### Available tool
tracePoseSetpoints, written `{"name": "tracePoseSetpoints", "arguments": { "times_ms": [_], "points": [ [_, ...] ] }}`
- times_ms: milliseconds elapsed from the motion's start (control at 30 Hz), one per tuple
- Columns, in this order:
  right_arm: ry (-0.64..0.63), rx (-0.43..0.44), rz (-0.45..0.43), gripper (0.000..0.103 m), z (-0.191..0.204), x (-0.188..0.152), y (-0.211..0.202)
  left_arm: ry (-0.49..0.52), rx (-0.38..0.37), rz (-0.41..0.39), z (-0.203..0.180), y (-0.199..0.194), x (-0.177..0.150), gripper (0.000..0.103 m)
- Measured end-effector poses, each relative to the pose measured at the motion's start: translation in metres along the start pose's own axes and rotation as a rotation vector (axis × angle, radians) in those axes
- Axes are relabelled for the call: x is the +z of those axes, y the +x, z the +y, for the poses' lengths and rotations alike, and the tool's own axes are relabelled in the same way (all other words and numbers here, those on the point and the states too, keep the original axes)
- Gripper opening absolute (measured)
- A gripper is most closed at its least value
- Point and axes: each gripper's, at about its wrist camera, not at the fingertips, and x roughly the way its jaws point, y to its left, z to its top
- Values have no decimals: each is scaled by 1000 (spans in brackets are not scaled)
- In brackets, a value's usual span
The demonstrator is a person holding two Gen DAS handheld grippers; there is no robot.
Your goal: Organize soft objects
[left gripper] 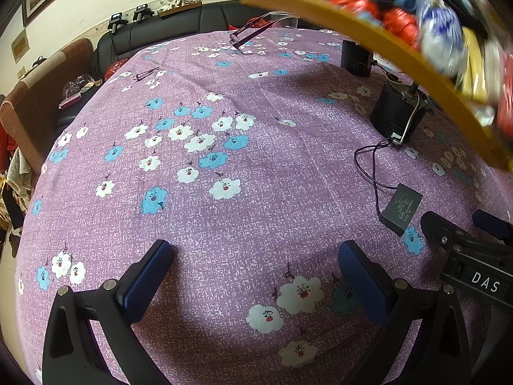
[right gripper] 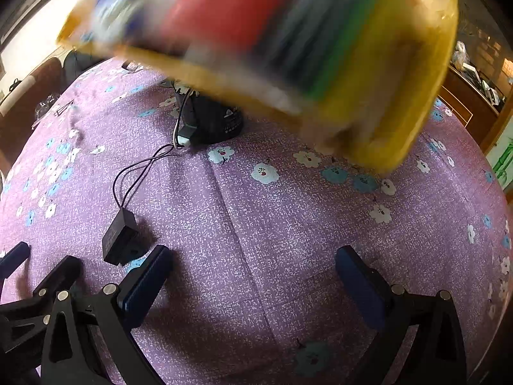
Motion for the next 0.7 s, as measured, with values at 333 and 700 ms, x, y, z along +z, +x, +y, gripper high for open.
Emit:
{"name": "tracePoseSetpoints", "arguments": {
  "times_ms": [333,700],
  "points": [
    [-2,-1,-1,103,5,-2,-1,0,0,0,0,0,0,103],
    [-2,-1,-2,103,6,-2,0,0,0,0,-2,0,1,103]
  ]
}}
